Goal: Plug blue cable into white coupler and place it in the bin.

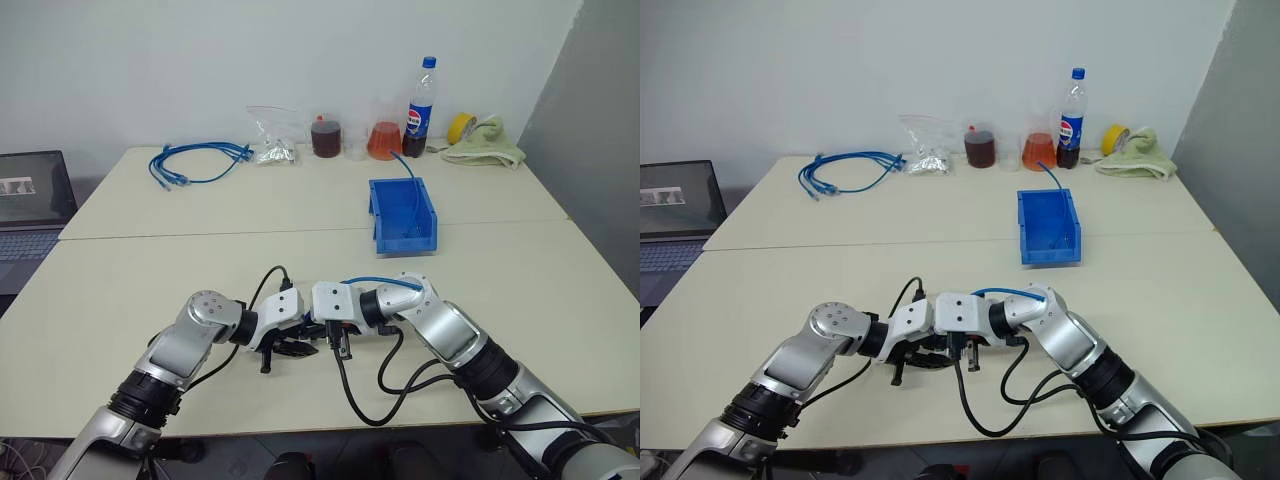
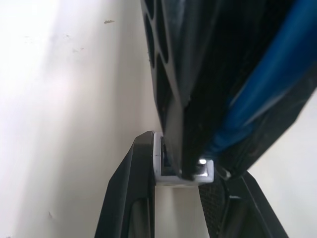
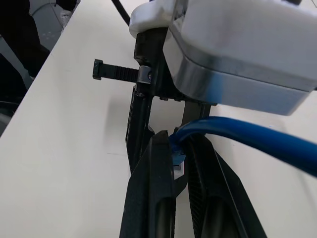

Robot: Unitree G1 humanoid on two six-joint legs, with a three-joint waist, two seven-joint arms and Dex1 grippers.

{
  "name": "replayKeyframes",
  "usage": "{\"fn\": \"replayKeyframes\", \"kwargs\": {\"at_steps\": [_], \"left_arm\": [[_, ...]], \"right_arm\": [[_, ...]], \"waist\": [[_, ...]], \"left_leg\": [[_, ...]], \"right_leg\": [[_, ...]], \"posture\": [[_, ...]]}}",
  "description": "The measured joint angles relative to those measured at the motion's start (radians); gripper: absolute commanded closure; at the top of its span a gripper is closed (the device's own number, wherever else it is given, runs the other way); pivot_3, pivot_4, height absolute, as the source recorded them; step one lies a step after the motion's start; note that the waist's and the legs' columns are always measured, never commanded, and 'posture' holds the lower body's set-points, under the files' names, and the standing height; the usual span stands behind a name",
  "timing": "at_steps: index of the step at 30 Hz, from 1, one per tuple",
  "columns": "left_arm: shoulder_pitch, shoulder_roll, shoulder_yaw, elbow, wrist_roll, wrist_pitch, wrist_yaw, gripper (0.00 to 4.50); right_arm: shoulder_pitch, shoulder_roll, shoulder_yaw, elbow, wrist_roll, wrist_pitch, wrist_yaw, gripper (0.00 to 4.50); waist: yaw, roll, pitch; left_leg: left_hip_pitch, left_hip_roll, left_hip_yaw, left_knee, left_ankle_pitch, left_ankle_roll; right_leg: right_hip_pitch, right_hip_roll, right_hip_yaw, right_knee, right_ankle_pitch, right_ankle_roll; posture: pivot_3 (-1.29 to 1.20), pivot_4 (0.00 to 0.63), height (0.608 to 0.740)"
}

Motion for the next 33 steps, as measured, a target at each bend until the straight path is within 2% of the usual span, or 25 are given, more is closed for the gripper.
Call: {"fn": "replayKeyframes", "kwargs": {"at_steps": [1,13,16,19,24,29,33], "left_arm": [[0.016,0.000,0.017,-0.007,-0.020,0.002,0.006,2.98],[0.101,0.021,0.139,-0.070,-0.106,0.008,0.065,0.70],[0.137,0.029,0.175,-0.127,-0.144,0.026,0.075,0.67],[0.148,0.030,0.212,-0.181,-0.185,0.062,0.095,0.67],[0.155,0.042,0.269,-0.299,-0.239,0.123,0.140,0.67],[0.031,0.006,0.264,-0.346,-0.251,0.195,0.254,0.67],[-0.086,-0.043,0.243,-0.342,-0.249,0.248,0.330,0.67]], "right_arm": [[0.003,0.002,-0.011,0.001,0.015,0.003,0.000,4.44],[0.035,-0.004,-0.091,-0.048,0.117,0.101,-0.003,4.44],[0.041,-0.008,-0.137,-0.074,0.153,0.162,-0.023,4.44],[0.048,-0.010,-0.196,-0.105,0.193,0.238,-0.063,4.44],[0.057,-0.026,-0.435,-0.187,0.277,0.352,-0.192,4.44],[0.070,-0.037,-0.674,-0.273,0.387,0.490,-0.332,4.44],[0.019,-0.055,-0.793,-0.253,0.427,0.538,-0.427,4.44]], "waist": [[-0.001,-0.001,0.005],[0.000,-0.006,0.029],[0.003,-0.007,0.030],[0.009,-0.010,0.034],[0.023,-0.014,0.042],[0.026,-0.015,0.045],[0.024,-0.015,0.045]], "left_leg": [[-0.001,0.000,0.000,0.000,0.000,0.000],[-0.011,0.001,-0.001,-0.001,0.000,0.000],[-0.027,0.000,-0.002,0.002,0.000,-0.001],[-0.037,0.000,-0.003,0.004,0.002,-0.003],[-0.043,-0.003,-0.002,0.004,0.004,-0.007],[-0.049,-0.005,0.000,0.005,0.004,-0.008],[-0.050,-0.006,0.003,0.007,0.004,-0.008]], "right_leg": [[-0.001,0.000,0.000,0.000,0.000,0.000],[-0.006,-0.001,0.001,0.000,0.001,-0.002],[-0.022,-0.001,0.000,0.003,0.004,-0.005],[-0.030,-0.002,-0.001,0.004,0.005,-0.007],[-0.034,-0.007,-0.002,0.003,0.005,-0.006],[-0.037,-0.010,-0.004,0.002,0.005,-0.005],[-0.038,-0.010,-0.005,0.002,0.006,-0.005]], "posture": [[0.00,0.150,0.740],[0.00,0.150,0.740],[0.00,0.150,0.740],[0.00,0.150,0.740],[0.00,0.150,0.740],[0.00,0.150,0.740],[0.00,0.150,0.740]]}}
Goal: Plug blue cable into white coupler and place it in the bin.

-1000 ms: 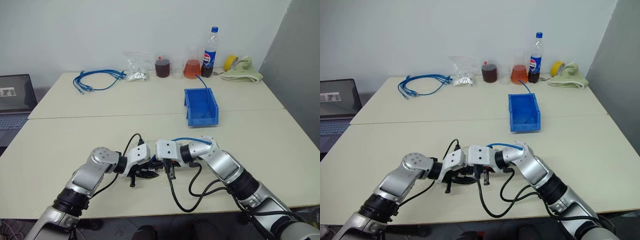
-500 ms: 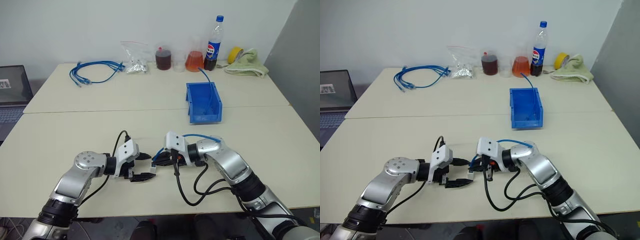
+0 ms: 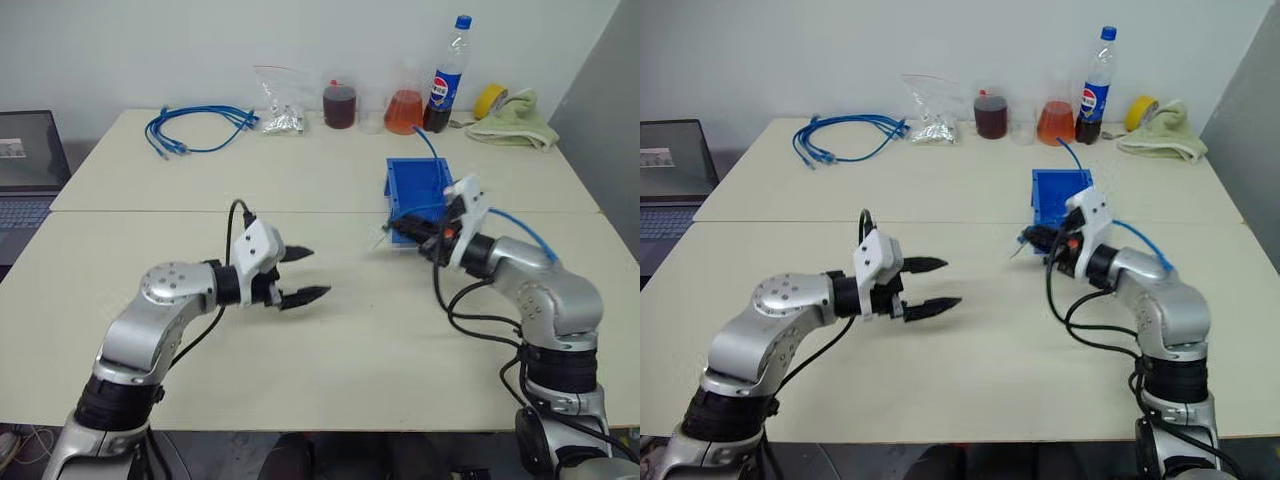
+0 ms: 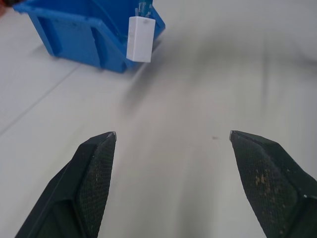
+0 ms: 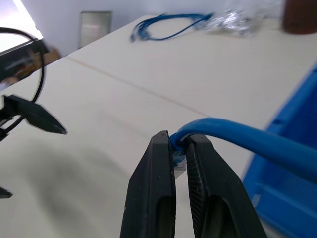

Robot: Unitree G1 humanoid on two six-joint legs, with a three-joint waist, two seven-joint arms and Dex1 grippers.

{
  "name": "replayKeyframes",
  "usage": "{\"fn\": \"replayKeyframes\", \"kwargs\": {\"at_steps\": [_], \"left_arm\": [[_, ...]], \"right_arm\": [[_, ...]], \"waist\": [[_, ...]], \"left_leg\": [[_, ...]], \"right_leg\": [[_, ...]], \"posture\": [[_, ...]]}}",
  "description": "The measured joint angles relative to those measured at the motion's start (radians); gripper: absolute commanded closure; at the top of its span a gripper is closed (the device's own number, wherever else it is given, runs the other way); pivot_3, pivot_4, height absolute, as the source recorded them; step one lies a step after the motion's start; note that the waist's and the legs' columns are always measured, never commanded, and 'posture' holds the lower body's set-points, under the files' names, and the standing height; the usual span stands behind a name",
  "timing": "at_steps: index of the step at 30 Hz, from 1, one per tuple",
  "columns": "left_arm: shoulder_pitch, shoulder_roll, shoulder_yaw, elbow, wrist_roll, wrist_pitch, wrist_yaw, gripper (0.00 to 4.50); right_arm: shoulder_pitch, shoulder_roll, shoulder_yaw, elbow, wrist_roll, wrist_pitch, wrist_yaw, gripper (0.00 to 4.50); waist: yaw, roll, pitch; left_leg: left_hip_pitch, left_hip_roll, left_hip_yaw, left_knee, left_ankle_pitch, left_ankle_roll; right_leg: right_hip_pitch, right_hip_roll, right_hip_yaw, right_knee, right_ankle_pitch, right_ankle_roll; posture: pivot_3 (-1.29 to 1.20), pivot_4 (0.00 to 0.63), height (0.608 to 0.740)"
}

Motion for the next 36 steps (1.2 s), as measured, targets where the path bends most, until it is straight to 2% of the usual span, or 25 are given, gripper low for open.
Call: {"fn": "replayKeyframes", "kwargs": {"at_steps": [6,11,14,16,18,23,24,27,31,36], "left_arm": [[-0.099,-0.038,-0.077,0.033,0.006,0.048,0.036,0.67],[-0.182,-0.087,-0.132,0.103,0.049,0.042,0.060,0.67],[-0.202,-0.106,-0.145,0.121,0.070,0.039,0.077,0.67],[-0.216,-0.126,-0.157,0.128,0.083,0.039,0.089,0.67],[-0.222,-0.138,-0.171,0.128,0.090,0.038,0.096,0.67],[-0.226,-0.148,-0.179,0.127,0.105,0.038,0.104,0.67],[-0.226,-0.151,-0.180,0.127,0.105,0.038,0.104,0.67],[-0.227,-0.154,-0.182,0.127,0.107,0.038,0.105,0.67],[-0.226,-0.153,-0.183,0.127,0.110,0.038,0.105,0.67],[-0.226,-0.160,-0.184,0.127,0.110,0.037,0.105,0.67]], "right_arm": [[-0.145,-0.046,-0.062,0.165,0.005,0.005,-0.088,4.44],[-0.275,-0.068,-0.035,0.470,-0.047,-0.092,-0.129,4.44],[-0.318,-0.070,0.000,0.587,-0.064,-0.146,-0.116,4.44],[-0.380,-0.075,0.037,0.741,-0.092,-0.192,-0.096,3.72],[-0.431,-0.081,0.061,0.858,-0.113,-0.224,-0.069,3.42],[-0.600,-0.101,0.078,1.171,-0.153,-0.320,-0.017,2.26],[-0.629,-0.108,0.076,1.217,-0.160,-0.343,-0.021,1.91],[-0.705,-0.128,0.052,1.339,-0.168,-0.407,-0.074,1.20],[-0.735,-0.145,0.016,1.425,-0.183,-0.502,-0.193,0.28],[-0.731,-0.152,-0.062,1.466,-0.167,-0.576,-0.351,0.28]], "waist": [[-0.013,0.000,0.000],[-0.014,0.000,0.000],[-0.017,0.000,0.001],[-0.020,0.000,0.001],[-0.022,0.000,0.001],[-0.027,0.000,0.001],[-0.027,0.000,0.001],[-0.027,0.000,0.001],[-0.027,0.000,0.001],[-0.026,0.000,0.002]], "left_leg": [[0.001,0.001,0.002,0.001,0.000,0.000],[-0.001,0.000,0.003,0.007,0.000,0.000],[-0.001,0.000,0.004,0.009,0.000,0.000],[-0.001,0.000,0.004,0.011,0.000,0.000],[-0.001,0.000,0.004,0.011,0.000,0.000],[-0.001,0.000,0.004,0.012,0.000,0.000],[-0.001,0.000,0.004,0.012,0.000,0.000],[-0.001,0.000,0.004,0.012,0.000,0.000],[-0.001,0.000,0.004,0.012,0.000,0.000],[-0.001,0.000,0.005,0.012,0.000,0.000]], "right_leg": [[0.000,0.003,0.001,0.001,0.000,0.000],[-0.001,0.002,0.002,0.007,0.000,0.000],[-0.001,0.001,0.002,0.008,0.000,0.000],[-0.001,0.001,0.002,0.010,0.000,0.000],[-0.001,0.001,0.002,0.012,0.000,0.000],[-0.002,0.001,0.002,0.013,0.000,0.000],[-0.002,0.001,0.002,0.013,0.000,0.000],[-0.002,0.001,0.002,0.013,0.000,0.000],[-0.002,0.001,0.003,0.013,0.000,0.000],[-0.002,0.000,0.003,0.013,0.000,0.000]], "posture": [[0.00,0.150,0.740],[0.00,0.150,0.740],[0.00,0.150,0.740],[0.00,0.150,0.740],[0.00,0.150,0.740],[0.00,0.150,0.740],[0.00,0.150,0.740],[0.00,0.150,0.740],[0.00,0.150,0.740],[0.00,0.150,0.740]]}}
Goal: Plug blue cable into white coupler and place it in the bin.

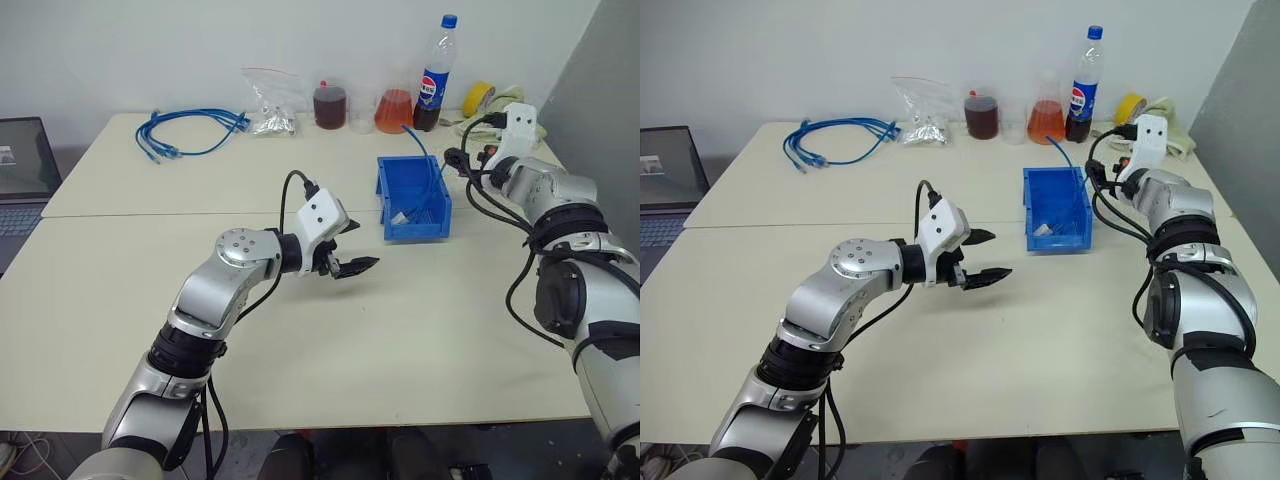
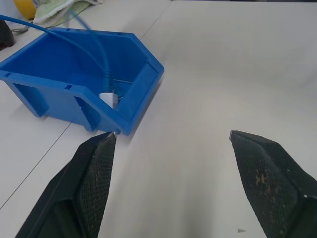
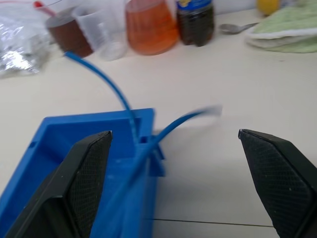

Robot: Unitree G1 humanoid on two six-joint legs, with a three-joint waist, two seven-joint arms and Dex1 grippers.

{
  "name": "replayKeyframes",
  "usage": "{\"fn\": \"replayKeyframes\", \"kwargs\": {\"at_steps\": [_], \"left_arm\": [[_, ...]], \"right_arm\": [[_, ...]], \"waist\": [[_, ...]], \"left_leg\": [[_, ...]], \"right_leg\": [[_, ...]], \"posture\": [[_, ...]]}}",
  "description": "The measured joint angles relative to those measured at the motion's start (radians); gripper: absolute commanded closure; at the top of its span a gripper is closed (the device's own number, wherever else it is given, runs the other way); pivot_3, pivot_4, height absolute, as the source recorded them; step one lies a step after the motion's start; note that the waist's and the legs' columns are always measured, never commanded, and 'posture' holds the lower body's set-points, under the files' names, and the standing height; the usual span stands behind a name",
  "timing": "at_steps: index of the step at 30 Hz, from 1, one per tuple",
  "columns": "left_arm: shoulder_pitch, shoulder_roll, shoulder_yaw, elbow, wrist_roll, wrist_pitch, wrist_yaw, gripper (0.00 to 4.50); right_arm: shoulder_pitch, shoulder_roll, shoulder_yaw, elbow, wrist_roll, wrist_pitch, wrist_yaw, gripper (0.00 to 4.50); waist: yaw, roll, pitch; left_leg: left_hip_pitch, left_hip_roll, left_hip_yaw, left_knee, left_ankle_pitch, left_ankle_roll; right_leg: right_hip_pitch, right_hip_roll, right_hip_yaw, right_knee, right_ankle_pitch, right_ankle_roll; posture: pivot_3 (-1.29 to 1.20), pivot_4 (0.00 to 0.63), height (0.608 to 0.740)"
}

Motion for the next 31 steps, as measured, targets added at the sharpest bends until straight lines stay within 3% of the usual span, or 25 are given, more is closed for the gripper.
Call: {"fn": "replayKeyframes", "kwargs": {"at_steps": [4,6,12,16,22,31], "left_arm": [[0.002,-0.016,0.001,0.000,-0.003,0.000,0.001,0.67],[0.015,-0.021,0.006,-0.003,-0.005,-0.003,0.009,0.67],[0.210,-0.034,0.128,-0.057,0.023,-0.094,0.154,0.67],[0.383,-0.094,0.257,-0.097,0.144,-0.213,0.408,0.67],[0.545,-0.162,0.377,-0.095,0.267,-0.302,0.672,0.67],[0.767,-0.255,0.410,-0.081,0.216,-0.431,0.691,0.67]], "right_arm": [[0.063,-0.017,-0.032,-0.070,0.006,-0.104,-0.062,0.28],[0.161,-0.011,-0.033,-0.221,0.010,-0.115,-0.052,0.28],[0.825,0.060,0.089,-1.093,0.044,-0.123,0.075,0.28],[1.157,0.171,0.156,-1.447,0.028,-0.202,0.042,0.28],[1.388,0.295,0.179,-1.553,-0.045,-0.337,-0.054,0.28],[1.570,0.382,0.200,-1.427,-0.113,-0.483,-0.109,0.28]], "waist": [[0.000,0.000,0.000],[0.000,0.000,0.000],[0.001,0.001,-0.001],[0.006,0.001,-0.001],[0.030,-0.001,-0.001],[0.028,-0.001,-0.001]], "left_leg": [[0.000,0.000,0.000,0.000,0.000,0.000],[0.000,0.001,0.001,0.000,0.000,0.000],[-0.002,0.004,0.001,0.000,0.000,0.000],[0.001,0.003,-0.002,0.001,0.000,0.000],[0.017,0.001,-0.001,0.001,0.000,0.006],[0.017,0.001,0.000,0.000,0.000,0.006]], "right_leg": [[0.000,-0.001,0.000,0.000,0.000,0.000],[0.000,-0.001,0.000,0.000,0.000,0.000],[-0.002,-0.001,0.000,0.001,0.000,0.000],[0.000,-0.003,0.002,0.001,0.001,0.002],[0.016,-0.003,0.002,-0.001,0.004,0.008],[0.016,-0.002,0.002,-0.001,0.003,0.007]], "posture": [[0.00,0.150,0.740],[0.00,0.150,0.740],[0.00,0.150,0.740],[0.00,0.150,0.740],[0.00,0.150,0.740],[0.00,0.150,0.740]]}}
